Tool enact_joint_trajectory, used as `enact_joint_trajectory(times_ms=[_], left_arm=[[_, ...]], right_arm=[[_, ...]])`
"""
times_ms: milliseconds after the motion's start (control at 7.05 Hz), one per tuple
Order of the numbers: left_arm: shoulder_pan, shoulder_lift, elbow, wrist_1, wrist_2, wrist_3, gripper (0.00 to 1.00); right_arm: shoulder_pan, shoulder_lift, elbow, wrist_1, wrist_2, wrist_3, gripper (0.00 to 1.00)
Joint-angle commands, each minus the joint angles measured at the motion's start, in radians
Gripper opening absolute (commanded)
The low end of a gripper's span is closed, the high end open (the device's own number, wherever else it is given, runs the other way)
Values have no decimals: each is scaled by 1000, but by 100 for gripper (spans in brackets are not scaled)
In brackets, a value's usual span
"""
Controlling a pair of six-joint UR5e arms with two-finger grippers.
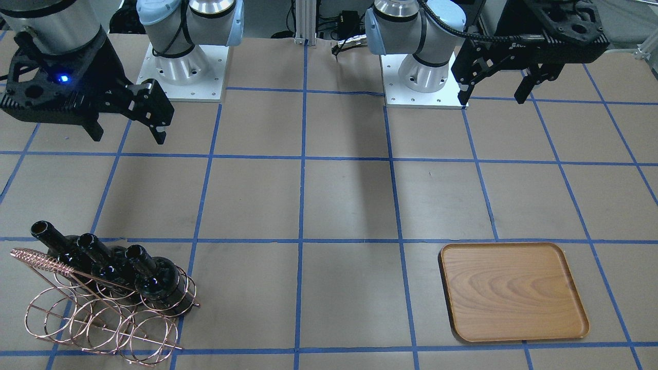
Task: Take wine from basket and place on tray
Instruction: 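Lower the right gripper over the bottle in the wire rack nearest the tray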
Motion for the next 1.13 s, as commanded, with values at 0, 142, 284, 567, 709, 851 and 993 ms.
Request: enact_joint_trajectory(times_ms=[0,142,284,567,709,851,993], left_arm=[[0,0,0,0,0,0,100],[0,0,0,0,0,0,100],[0,0,0,0,0,0,100],[0,0,0,0,0,0,100],[0,0,0,0,0,0,100],[0,0,0,0,0,0,100],[0,0,0,0,0,0,100]], right_arm=[[-7,99,-2,-112,-5,2,99],[-24,113,4,-116,-38,-7,92],[-58,121,7,-119,-57,-13,91],[-78,155,37,-209,-57,-13,95],[-79,200,47,-278,-56,-13,95],[-79,205,45,-303,-57,-13,91],[-79,213,50,-311,-57,-12,89]])
